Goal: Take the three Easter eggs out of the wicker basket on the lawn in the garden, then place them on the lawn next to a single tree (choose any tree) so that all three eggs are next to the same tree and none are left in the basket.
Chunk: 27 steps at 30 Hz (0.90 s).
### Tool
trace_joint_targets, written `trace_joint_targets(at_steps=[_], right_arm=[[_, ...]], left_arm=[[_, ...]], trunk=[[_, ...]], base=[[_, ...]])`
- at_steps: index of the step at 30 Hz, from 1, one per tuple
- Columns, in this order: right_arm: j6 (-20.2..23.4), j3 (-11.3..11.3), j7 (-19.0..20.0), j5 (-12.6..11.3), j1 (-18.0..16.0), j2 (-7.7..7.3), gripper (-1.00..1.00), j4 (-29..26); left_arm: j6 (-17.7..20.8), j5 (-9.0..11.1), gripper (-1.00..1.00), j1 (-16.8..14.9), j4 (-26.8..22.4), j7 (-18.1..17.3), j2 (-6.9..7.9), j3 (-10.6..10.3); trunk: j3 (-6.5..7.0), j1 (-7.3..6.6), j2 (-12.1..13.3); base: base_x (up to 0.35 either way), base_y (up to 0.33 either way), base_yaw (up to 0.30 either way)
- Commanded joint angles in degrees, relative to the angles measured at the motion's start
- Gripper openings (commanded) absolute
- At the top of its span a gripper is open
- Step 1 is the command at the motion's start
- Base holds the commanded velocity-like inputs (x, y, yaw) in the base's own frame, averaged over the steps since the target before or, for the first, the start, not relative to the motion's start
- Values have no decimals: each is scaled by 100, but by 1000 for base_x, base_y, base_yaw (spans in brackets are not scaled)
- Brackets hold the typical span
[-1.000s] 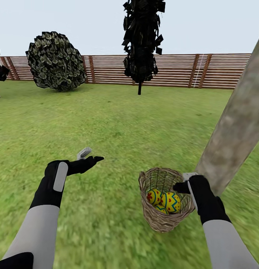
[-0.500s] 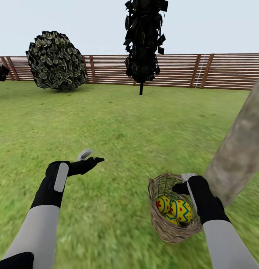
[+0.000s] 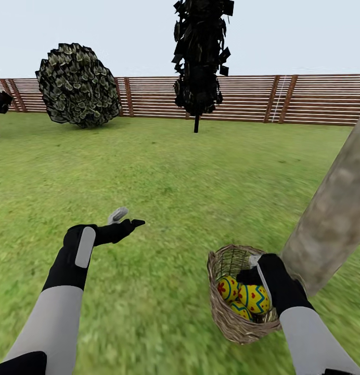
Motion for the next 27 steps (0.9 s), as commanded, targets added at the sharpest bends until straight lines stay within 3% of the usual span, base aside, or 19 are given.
trace_joint_targets(at_steps=[1, 14, 27], right_arm=[[16, -6, 58, 61, -3, 2, 100, -19], [9, 8, 55, 61, -3, 4, 100, -65], [22, 10, 36, 110, 2, 0, 100, -57]], left_arm=[[29, -53, 100, -5, -3, -59, -7, 23], [29, -53, 100, -5, -3, -60, -7, 23], [29, -53, 100, -5, 18, -59, 15, 31]], trunk=[[-5, -1, -2], [-5, -1, -2], [-5, -1, -2]], base=[[0, 0, 0], [238, 0, 0], [15, 0, 0]])
